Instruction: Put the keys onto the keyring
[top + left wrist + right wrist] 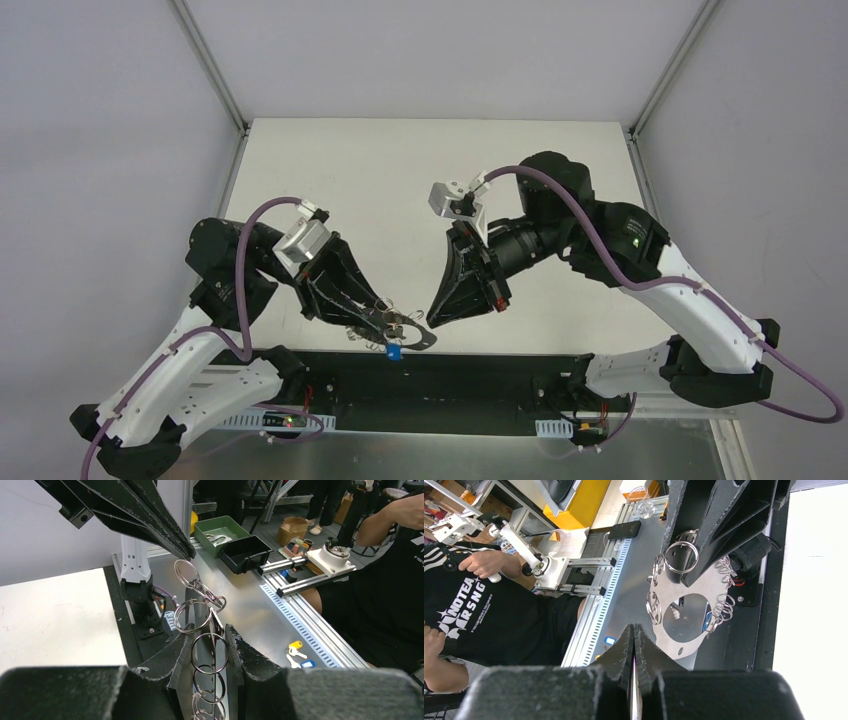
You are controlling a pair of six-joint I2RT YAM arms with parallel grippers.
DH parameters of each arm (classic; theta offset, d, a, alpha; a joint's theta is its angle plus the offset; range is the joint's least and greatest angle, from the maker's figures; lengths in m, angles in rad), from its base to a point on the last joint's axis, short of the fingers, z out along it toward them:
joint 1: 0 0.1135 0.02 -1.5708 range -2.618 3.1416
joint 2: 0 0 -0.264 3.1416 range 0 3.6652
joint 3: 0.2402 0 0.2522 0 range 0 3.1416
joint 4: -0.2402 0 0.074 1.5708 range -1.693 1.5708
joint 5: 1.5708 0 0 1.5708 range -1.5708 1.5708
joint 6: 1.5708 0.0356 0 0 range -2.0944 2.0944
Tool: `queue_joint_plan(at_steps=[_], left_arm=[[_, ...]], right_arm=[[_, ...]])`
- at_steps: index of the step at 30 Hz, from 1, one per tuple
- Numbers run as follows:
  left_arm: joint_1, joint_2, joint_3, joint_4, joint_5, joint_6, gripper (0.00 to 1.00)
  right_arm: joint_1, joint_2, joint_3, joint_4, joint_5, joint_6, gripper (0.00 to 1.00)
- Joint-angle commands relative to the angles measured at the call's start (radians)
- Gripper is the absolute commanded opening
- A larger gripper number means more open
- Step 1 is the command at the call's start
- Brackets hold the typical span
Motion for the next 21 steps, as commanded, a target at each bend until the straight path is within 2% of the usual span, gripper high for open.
queue_joint_plan(at_steps=[1, 4, 9, 12, 17, 21], left_arm=[[-0.008, -0.002, 0.039, 0.028, 0.023, 0.005, 0.00], [-0.007, -0.005, 0.039, 0.023, 0.022, 0.007, 0.00], [-0.007, -0.007, 0.039, 0.015, 0.025, 0.010, 0.00], [-0.007, -0.008, 0.038, 0.016, 0.025, 0.013, 0.00], [-0.008, -0.012, 0.034, 0.015, 0.019, 0.016, 0.00], [-0.008, -0.014, 0.035, 0.015, 0.016, 0.018, 0.00]], right_arm=[[0.000, -0.014, -0.003, 0.046, -0.016, -0.020, 0.00], [0.001, -0.041, -0.021, 0.050, 0.041, -0.044, 0.00], [0.001, -0.137, -0.090, 0.116, 0.135, -0.046, 0.28], [0.002, -0.178, -0.159, 0.205, 0.175, -0.009, 0.38], [0.003, -0.221, -0.275, 0.396, 0.204, 0.056, 0.45], [0.009, -0.222, -0.311, 0.479, 0.227, 0.079, 0.49]])
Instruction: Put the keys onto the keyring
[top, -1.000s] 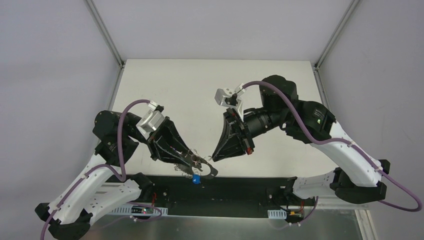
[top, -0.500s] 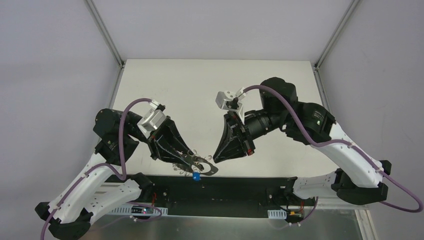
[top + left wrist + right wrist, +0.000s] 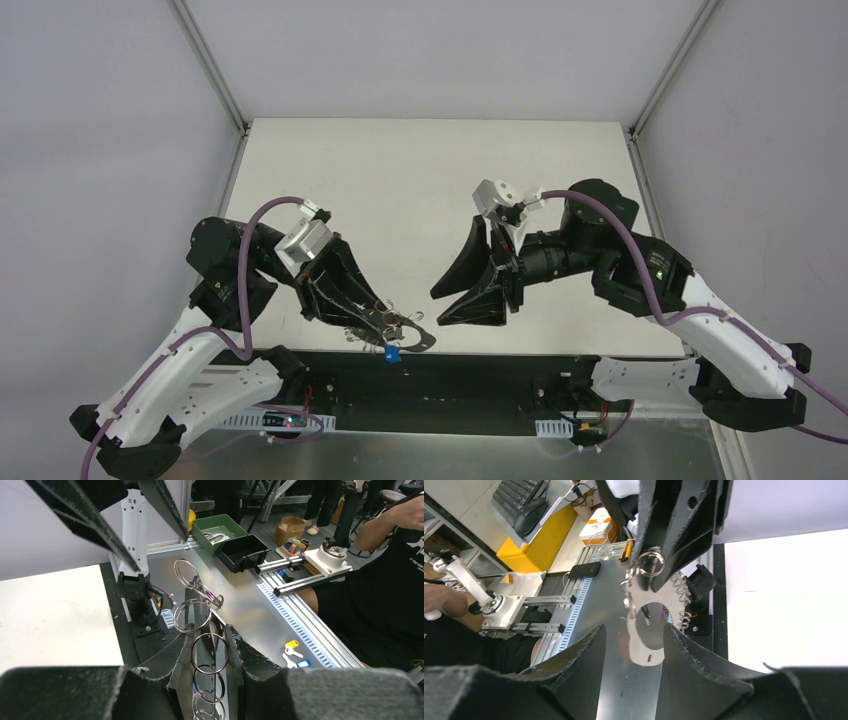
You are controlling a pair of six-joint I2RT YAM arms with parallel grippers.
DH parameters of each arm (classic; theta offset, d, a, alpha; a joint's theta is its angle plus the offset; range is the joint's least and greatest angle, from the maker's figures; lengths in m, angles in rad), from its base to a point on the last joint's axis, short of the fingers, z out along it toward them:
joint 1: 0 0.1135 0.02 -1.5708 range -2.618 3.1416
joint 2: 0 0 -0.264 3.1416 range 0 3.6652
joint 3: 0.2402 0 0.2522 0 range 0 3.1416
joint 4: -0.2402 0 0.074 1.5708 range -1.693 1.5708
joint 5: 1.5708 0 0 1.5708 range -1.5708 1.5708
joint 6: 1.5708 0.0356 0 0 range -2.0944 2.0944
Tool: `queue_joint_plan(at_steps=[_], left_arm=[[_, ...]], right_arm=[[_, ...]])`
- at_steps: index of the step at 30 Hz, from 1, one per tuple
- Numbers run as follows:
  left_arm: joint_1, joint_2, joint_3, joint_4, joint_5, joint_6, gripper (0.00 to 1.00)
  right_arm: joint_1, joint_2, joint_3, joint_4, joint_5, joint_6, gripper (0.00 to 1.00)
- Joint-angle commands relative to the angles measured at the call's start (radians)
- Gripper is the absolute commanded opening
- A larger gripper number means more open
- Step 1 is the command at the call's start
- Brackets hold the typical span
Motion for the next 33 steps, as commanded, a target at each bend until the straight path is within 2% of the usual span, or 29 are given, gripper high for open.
queue_joint_plan(at_steps=[1, 6, 16, 22, 30, 31, 33], left_arm=[[-0.008, -0.014, 0.034, 0.042, 0.012, 0.017, 0.00], [-0.010, -0.017, 0.036, 0.041, 0.011, 0.017, 0.00], [-0.010, -0.025, 0.035, 0.040, 0.007, 0.017, 0.00], [-0.010, -0.025, 0.033, 0.037, 0.001, 0.017, 0.00], [-0.010, -0.019, 0.035, 0.021, -0.003, 0.031, 0.00], [-0.009, -0.017, 0.037, 0.017, -0.004, 0.034, 0.00], [-0.010, -0.015, 0.038, 0.013, -0.004, 0.038, 0.00]], right_arm=[[0.010, 0.004, -0.030, 0.190, 0.043, 0.050, 0.49], [0.019, 0.018, -0.029, 0.225, 0.023, 0.044, 0.50], [0.032, 0.055, 0.005, 0.177, -0.031, 0.034, 0.49], [0.042, 0.059, 0.010, 0.158, -0.037, 0.033, 0.45], [0.057, 0.053, 0.017, 0.133, -0.034, -0.008, 0.24], [0.061, 0.053, 0.017, 0.131, -0.031, -0.011, 0.20], [0.066, 0.054, 0.022, 0.119, -0.025, -0.022, 0.06]])
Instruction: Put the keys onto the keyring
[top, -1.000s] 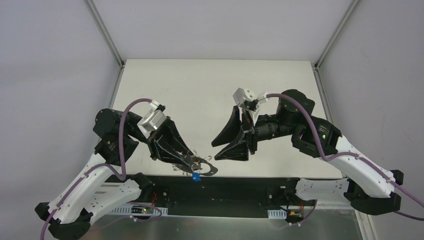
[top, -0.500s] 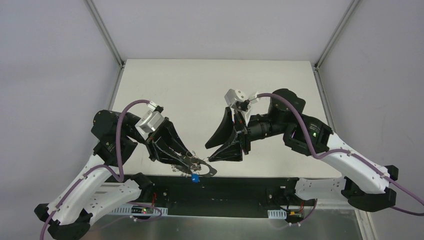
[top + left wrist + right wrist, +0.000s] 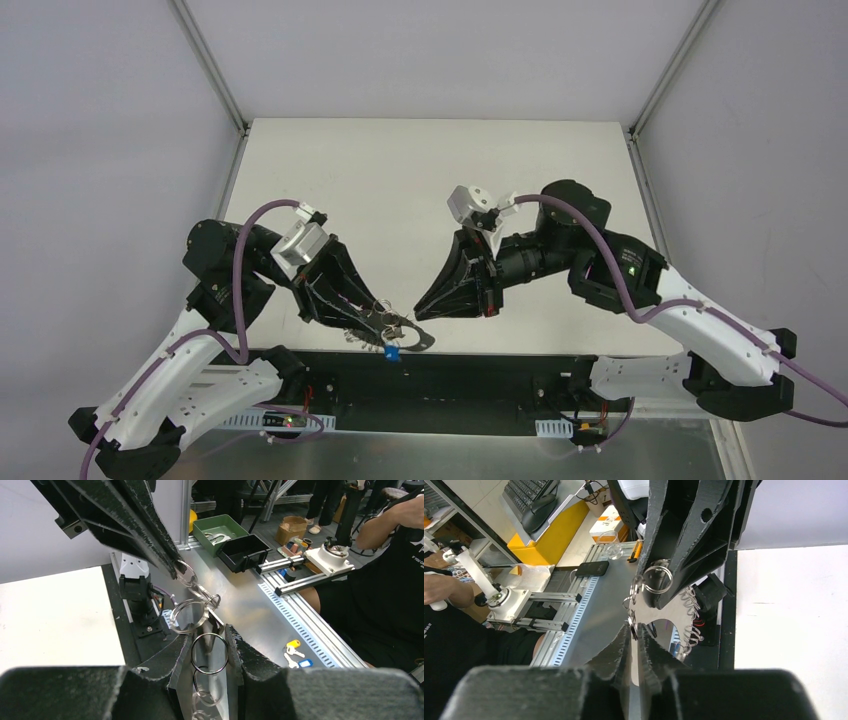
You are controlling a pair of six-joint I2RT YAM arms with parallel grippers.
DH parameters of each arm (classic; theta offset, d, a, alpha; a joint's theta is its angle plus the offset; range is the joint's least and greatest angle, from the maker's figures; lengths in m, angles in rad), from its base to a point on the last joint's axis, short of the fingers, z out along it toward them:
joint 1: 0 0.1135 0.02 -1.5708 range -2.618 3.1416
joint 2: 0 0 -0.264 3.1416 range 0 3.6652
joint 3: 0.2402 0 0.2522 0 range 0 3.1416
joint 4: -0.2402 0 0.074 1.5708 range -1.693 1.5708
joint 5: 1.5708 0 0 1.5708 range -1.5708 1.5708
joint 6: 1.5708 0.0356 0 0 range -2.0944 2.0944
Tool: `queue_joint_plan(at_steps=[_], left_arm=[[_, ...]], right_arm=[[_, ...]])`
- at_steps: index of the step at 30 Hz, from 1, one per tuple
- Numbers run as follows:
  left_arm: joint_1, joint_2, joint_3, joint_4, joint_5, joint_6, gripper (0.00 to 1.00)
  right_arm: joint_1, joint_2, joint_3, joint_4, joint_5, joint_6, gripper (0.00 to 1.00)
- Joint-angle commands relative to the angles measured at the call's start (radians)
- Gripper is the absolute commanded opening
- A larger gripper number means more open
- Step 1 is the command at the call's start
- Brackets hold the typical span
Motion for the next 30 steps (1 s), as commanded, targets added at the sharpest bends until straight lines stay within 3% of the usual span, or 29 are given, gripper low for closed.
queue_joint_plan(at_steps=[1, 6, 19, 30], left_arm=[[-0.009, -0.001, 0.039, 0.016, -0.003, 0.031, 0.00], [-0.009, 0.001, 0.044, 0.007, -0.002, 0.034, 0.00], [-0.009, 0.007, 0.047, -0.046, 0.007, 0.004, 0.00], [-0.008, 0.024, 0.051, -0.057, 0.011, -0.004, 0.00]], right_arm=[[0.014, -0.010, 0.047, -0.003, -0.013, -0.033, 0.00], [0.024, -0.001, 0.079, -0.069, -0.012, -0.071, 0.00], [0.045, 0.205, 0.482, -0.648, 0.021, -0.309, 0.00], [0.128, 0.312, 0.644, -0.864, 0.048, -0.434, 0.00]])
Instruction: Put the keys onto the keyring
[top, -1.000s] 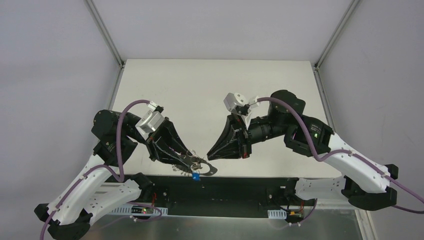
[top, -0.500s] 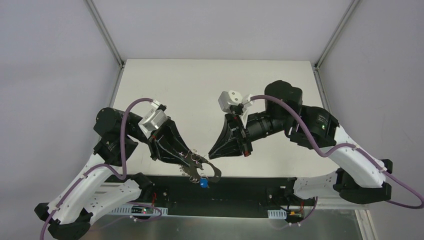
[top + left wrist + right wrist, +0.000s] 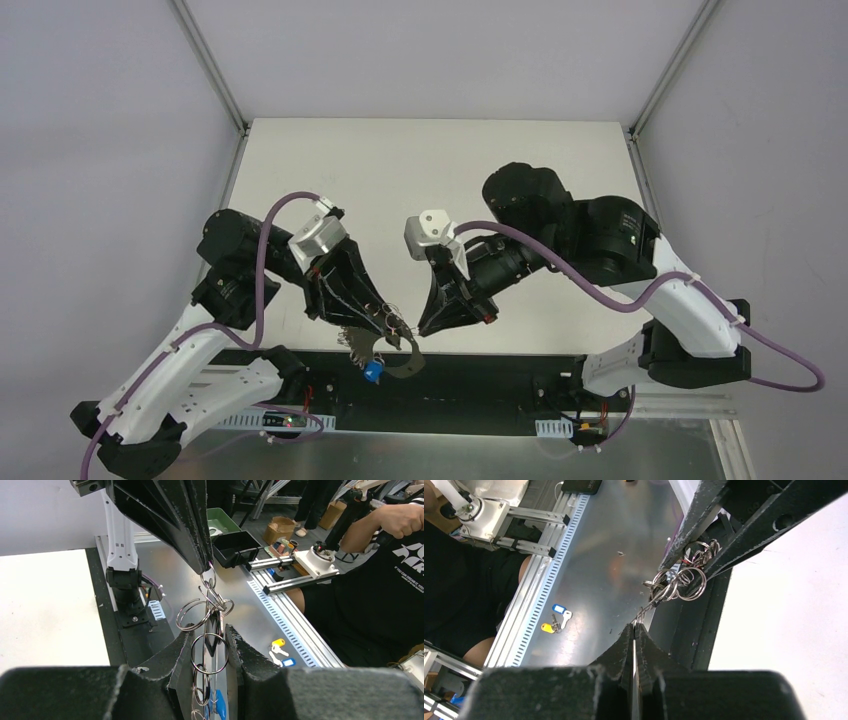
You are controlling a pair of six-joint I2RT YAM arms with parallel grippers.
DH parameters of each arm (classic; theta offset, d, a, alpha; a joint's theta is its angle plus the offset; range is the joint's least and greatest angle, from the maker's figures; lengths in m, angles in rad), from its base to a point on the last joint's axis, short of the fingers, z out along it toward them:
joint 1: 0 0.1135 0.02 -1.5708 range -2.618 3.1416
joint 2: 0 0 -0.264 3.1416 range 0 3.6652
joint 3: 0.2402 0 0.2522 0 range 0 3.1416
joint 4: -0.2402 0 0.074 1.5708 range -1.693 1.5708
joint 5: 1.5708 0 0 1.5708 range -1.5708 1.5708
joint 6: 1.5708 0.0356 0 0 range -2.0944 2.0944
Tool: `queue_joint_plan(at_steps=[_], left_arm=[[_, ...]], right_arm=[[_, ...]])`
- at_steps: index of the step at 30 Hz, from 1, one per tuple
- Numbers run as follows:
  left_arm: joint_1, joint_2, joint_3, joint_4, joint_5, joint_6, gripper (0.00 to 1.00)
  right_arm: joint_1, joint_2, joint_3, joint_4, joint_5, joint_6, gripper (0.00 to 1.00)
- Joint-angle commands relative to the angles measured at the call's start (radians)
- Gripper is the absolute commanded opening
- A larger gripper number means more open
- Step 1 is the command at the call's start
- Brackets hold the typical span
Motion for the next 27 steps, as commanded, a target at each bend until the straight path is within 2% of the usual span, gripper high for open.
queue_joint_plan(at_steps=[1, 15, 27], left_arm=[[-0.009, 0.001, 0.042, 0.039, 0.016, -0.014, 0.00], [-0.009, 0.017, 0.045, 0.039, 0.018, -0.006, 0.00], [-0.016, 0.022, 0.040, 0.040, 0.016, -0.011, 0.00]], right_arm=[[0.027, 0.008, 0.069, -0.137, -0.004, -0.060, 0.00], [0.073, -0.029, 0.003, -0.059, 0.054, -0.126, 0.00], [0.105, -0.174, -0.243, 0.239, 0.091, -0.219, 0.00]])
